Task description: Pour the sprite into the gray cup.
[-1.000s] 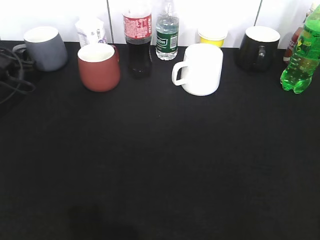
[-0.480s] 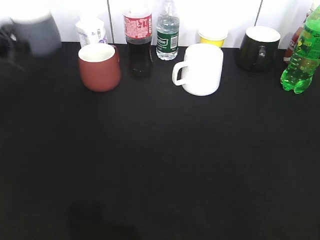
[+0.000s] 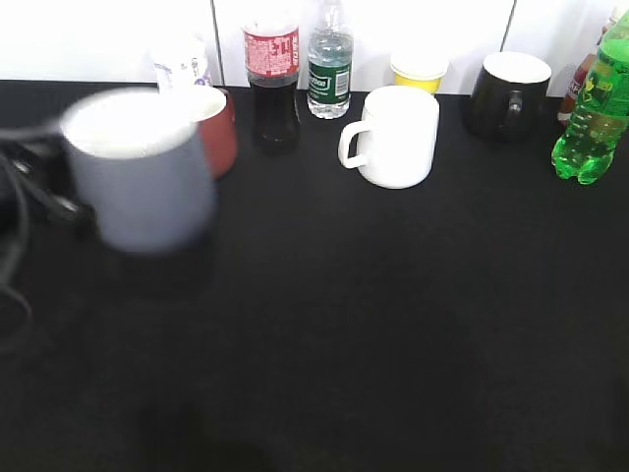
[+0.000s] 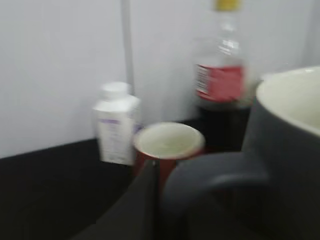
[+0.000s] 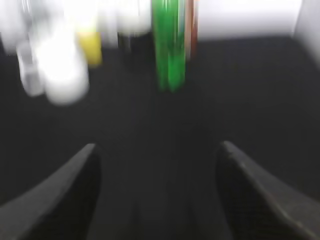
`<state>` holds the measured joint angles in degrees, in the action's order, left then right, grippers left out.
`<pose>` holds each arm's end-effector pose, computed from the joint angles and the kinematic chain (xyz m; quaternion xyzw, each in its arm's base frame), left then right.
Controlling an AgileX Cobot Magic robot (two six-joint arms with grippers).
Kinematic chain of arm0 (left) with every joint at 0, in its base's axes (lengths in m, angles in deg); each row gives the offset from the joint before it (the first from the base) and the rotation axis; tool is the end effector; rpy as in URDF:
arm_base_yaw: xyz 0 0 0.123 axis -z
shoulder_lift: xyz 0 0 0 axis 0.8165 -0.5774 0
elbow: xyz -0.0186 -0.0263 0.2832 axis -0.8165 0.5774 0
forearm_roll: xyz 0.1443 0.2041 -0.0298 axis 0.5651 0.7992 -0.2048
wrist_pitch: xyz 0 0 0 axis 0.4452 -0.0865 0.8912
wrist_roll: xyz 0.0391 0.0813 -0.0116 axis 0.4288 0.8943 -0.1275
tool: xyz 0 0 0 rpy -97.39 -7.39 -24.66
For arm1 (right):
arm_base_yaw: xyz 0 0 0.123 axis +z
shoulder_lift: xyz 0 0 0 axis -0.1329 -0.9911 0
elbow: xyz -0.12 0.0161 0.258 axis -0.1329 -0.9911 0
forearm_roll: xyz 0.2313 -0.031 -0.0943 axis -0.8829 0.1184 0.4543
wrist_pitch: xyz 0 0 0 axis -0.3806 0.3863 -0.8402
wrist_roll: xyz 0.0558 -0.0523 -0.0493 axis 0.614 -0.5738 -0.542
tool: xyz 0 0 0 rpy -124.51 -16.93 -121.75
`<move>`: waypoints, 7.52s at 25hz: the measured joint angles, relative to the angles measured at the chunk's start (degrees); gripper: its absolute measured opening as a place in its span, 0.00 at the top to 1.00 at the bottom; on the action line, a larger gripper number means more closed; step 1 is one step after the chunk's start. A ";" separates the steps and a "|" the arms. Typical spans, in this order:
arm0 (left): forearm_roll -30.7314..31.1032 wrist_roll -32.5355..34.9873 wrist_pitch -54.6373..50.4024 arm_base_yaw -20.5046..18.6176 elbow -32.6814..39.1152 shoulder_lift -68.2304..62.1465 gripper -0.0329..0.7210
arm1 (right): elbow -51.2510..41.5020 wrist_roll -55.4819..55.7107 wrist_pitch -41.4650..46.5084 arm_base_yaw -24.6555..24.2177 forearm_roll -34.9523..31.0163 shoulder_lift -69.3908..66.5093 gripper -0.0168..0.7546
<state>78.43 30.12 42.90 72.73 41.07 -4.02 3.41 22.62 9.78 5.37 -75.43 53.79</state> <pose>0.2159 -0.0872 0.2031 0.2014 0.7038 -0.1456 0.6655 0.0155 0.0044 0.3060 0.0293 0.7688 0.0350 0.6379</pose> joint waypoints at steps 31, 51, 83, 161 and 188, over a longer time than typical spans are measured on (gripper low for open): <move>1.37 -0.05 0.24 0.40 0.00 0.00 0.89 | 21.34 -0.19 -100.15 -0.06 4.84 -114.80 0.17; 9.42 -4.11 4.53 0.40 0.00 -2.44 0.89 | -6.26 -1.07 -96.06 16.81 16.18 -78.70 0.38; 5.84 0.39 4.71 13.46 -12.67 -20.95 0.89 | 3.48 -73.77 -98.04 26.26 9.47 -90.32 0.38; -6.51 5.83 1.52 0.59 -9.88 -7.96 0.89 | 5.15 3.24 -97.46 26.26 8.73 -90.32 0.40; -3.32 5.30 2.79 -21.78 -39.08 -43.77 0.85 | 5.15 3.35 -97.46 26.26 8.20 -90.32 0.40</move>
<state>75.12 35.42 45.69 50.95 1.99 -47.79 8.57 25.97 -87.68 31.63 -67.22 -36.53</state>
